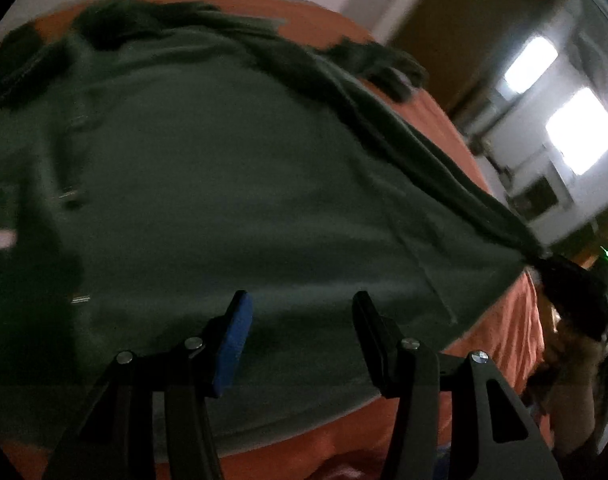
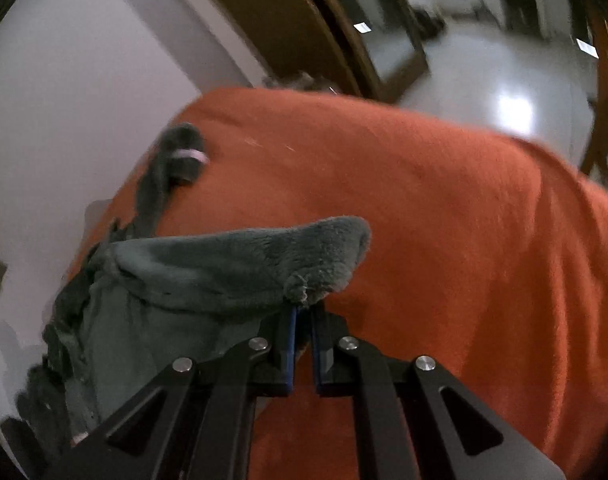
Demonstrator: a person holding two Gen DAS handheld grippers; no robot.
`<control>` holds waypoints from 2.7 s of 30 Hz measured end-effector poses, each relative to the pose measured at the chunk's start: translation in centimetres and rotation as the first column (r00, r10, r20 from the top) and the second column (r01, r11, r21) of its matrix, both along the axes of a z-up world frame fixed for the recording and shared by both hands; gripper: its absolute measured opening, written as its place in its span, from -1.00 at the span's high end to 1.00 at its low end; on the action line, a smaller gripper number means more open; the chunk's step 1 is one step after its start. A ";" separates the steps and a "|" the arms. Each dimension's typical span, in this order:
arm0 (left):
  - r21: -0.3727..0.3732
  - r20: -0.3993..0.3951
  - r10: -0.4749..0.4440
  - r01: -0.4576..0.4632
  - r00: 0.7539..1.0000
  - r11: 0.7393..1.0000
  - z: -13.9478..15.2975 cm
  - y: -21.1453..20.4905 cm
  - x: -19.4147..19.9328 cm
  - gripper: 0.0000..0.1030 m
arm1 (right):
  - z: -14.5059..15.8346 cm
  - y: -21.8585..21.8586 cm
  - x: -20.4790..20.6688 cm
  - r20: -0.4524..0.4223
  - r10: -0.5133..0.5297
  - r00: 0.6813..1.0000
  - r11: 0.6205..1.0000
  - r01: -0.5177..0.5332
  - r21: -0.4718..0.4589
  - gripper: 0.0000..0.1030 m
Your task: Fold clothes
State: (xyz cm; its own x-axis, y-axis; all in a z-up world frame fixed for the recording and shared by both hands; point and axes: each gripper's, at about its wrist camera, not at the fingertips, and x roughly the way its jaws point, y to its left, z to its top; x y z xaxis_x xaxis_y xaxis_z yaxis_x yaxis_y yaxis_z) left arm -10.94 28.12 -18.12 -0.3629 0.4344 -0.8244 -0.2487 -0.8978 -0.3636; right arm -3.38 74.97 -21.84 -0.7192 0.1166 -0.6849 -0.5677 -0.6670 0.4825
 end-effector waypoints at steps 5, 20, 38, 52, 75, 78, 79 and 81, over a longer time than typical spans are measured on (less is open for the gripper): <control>0.051 0.040 0.123 -0.125 0.992 0.991 -0.4 -6.6 0.2 -0.04 | 6.3 -11.0 -2.8 -0.108 0.395 0.912 0.908 -0.369 0.200 0.91; 0.610 0.118 -0.083 -0.006 0.990 0.792 0.6 -5.4 1.0 -0.37 | 6.9 -28.7 -5.6 0.125 0.828 0.547 0.476 -0.802 0.361 0.91; 0.708 0.322 -0.096 -0.173 0.942 0.684 -3.2 -7.2 0.0 -0.43 | 3.9 -36.2 -2.2 0.542 0.740 0.398 -0.066 -0.759 0.648 0.89; 0.734 0.316 -0.128 -0.157 0.940 0.661 -0.8 -6.2 -2.4 0.68 | 3.8 -38.3 -0.6 0.732 0.639 0.234 -0.431 -0.679 0.594 0.89; 0.433 0.320 -0.025 -0.123 0.947 0.893 -1.6 -12.6 -4.1 0.69 | -0.5 -37.1 -6.6 0.736 0.665 0.129 -0.097 -0.962 0.256 0.01; 0.480 0.303 -0.028 -0.127 0.953 0.868 -0.5 -13.3 -3.9 0.69 | -1.6 -38.0 -6.0 0.730 0.653 0.203 -0.068 -0.944 0.323 0.01; 0.490 0.300 -0.027 -0.130 0.954 0.862 -0.3 -13.7 -3.9 0.69 | -2.1 -38.5 -5.8 0.732 0.642 0.230 -0.079 -0.929 0.361 0.01; 0.504 0.293 -0.026 -0.131 0.956 0.854 0.0 -14.1 -3.8 0.69 | -2.8 -39.5 -5.5 0.745 0.618 0.250 -0.108 -0.912 0.396 0.01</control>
